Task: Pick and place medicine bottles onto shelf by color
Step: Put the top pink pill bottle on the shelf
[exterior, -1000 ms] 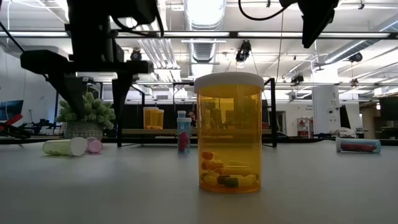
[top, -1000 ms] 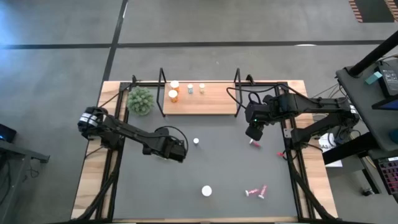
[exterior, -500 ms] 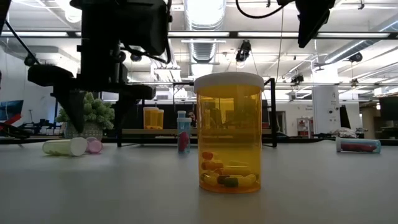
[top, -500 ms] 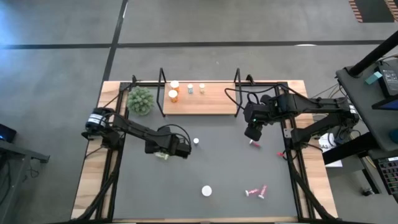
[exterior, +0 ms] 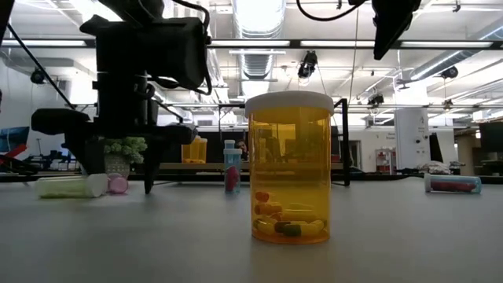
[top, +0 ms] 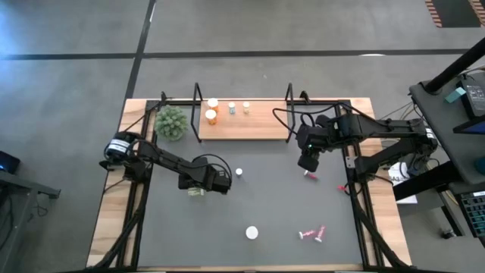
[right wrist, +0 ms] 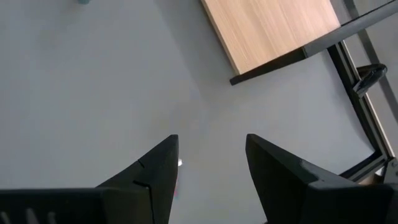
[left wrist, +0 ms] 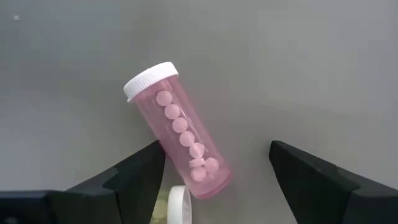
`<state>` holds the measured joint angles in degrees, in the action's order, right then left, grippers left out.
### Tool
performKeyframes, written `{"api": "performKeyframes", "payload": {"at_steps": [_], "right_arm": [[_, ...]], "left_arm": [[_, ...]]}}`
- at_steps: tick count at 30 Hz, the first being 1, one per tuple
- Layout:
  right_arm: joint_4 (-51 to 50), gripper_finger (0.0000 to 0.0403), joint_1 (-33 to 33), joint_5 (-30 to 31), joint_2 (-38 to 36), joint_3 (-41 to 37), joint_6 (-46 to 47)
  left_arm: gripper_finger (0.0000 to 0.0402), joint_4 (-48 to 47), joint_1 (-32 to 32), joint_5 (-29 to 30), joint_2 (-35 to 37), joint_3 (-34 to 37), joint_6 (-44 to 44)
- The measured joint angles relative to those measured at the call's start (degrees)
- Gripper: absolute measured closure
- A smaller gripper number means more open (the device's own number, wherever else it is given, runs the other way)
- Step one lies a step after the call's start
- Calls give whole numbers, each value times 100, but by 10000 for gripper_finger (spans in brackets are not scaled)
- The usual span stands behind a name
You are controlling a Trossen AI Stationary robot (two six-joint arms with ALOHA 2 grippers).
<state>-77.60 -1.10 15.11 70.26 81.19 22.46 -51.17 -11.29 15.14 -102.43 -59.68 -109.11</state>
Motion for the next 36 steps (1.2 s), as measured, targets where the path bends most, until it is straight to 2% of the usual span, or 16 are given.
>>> {"api": "performKeyframes", "payload": {"at_steps": [15, 23, 36], "right_arm": [[46, 225, 0, 0, 0, 0, -20], [69, 225, 0, 0, 0, 0, -19], [210, 225, 0, 0, 0, 0, -148]], "left_arm": [[222, -31, 4, -4, 13, 13, 30], [226, 68, 7, -20, 13, 24, -37], [224, 53, 7, -68, 23, 107, -1887]]}}
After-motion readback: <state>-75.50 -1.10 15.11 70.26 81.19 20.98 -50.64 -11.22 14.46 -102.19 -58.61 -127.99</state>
